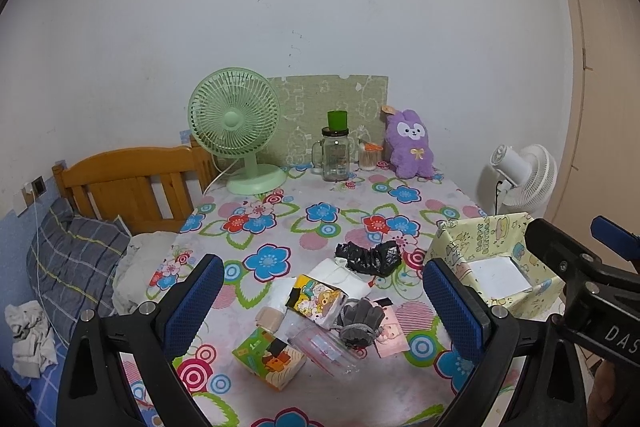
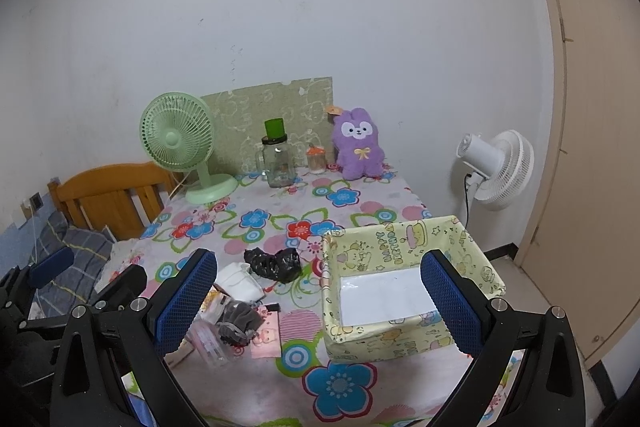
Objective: Organize soft objects
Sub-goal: 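Close the right tool on the grey glove while the left grips the green tissue pack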
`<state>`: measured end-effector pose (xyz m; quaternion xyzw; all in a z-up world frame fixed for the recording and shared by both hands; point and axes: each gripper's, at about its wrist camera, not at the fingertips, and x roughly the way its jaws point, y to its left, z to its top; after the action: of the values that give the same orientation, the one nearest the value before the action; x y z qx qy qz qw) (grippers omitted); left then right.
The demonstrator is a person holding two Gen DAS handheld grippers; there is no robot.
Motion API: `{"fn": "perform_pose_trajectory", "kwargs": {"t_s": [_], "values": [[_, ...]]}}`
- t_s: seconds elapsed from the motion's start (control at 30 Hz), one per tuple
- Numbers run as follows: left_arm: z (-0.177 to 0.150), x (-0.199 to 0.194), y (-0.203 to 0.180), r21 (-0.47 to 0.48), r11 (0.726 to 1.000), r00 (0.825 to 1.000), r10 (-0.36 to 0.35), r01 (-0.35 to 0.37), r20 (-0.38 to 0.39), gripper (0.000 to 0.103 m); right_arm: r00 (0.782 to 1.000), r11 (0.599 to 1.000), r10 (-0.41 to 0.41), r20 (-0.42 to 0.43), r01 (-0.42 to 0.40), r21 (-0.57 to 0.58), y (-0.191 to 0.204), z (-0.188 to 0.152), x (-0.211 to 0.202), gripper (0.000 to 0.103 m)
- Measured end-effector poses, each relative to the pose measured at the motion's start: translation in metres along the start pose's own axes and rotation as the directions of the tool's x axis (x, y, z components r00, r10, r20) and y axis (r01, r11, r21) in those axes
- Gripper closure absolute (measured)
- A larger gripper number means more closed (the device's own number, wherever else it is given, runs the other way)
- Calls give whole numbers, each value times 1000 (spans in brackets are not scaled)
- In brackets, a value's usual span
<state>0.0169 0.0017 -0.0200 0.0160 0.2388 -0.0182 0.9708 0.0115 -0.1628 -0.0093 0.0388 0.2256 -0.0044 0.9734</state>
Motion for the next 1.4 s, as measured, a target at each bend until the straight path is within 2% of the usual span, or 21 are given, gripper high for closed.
{"fn": "perform_pose_trajectory", "kwargs": {"t_s": [0.33,0.5,0.83,1.13,1.4], "values": [[-5,22,10,-14,1000,999,27,-28,-31,5,999,999,29,-40,-30,-13,19,-2,25,4],[-11,36,17,0,998,997,65,-65,-51,7,997,998,42,-61,-45,-37,34,-9,41,10],[-33,67,39,-7,998,989,61,-62,-133,9,987,995,79,-137,-87,-52,61,-28,76,11],[-55,89,52,-1,999,978,51,-52,-204,9,978,991,103,-184,-115,-60,83,-51,99,13],[-79,113,62,-34,998,958,37,-49,-286,10,957,991,98,-275,-119,-60,94,-75,128,16]]}}
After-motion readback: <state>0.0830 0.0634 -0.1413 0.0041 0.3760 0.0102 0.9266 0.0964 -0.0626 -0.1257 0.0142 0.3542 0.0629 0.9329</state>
